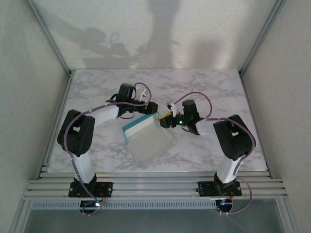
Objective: Fold the paper box
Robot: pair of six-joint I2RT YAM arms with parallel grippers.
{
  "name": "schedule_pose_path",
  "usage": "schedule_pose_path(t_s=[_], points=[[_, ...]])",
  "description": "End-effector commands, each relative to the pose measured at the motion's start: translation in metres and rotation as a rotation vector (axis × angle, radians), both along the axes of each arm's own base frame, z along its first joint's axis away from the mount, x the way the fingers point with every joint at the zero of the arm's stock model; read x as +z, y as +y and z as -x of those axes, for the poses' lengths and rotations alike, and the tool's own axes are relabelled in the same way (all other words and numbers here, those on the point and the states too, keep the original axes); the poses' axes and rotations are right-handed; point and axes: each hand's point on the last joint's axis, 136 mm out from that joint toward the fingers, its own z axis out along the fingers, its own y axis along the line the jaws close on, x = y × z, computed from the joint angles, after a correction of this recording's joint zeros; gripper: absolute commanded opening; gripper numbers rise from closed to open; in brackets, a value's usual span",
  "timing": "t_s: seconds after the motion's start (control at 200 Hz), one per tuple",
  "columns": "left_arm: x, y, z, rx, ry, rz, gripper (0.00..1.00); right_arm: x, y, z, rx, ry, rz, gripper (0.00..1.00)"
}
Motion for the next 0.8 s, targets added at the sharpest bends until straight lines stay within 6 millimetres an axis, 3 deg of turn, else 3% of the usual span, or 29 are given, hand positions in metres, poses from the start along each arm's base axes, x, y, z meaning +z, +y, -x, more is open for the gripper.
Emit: schedule_pose_path(t_s=[0.0,0.35,0.791], points=[[-0.007,-0.001,0.003,-0.009,0.027,-0.019,0.99,0.011,0.013,-0.006,0.004,-0.029,-0.04,0.55],[-0.007,-0.001,0.004,-0.01,0.032,-0.018,0.99,0.013,0.026,-0.017,-0.078,-0.063,-0.058,0.48],[-0.004,-0.003,0.005,0.006,0.053,0.008,0.99,0.012,0.026,-0.027,-0.262,-0.197,0.043,0.33]])
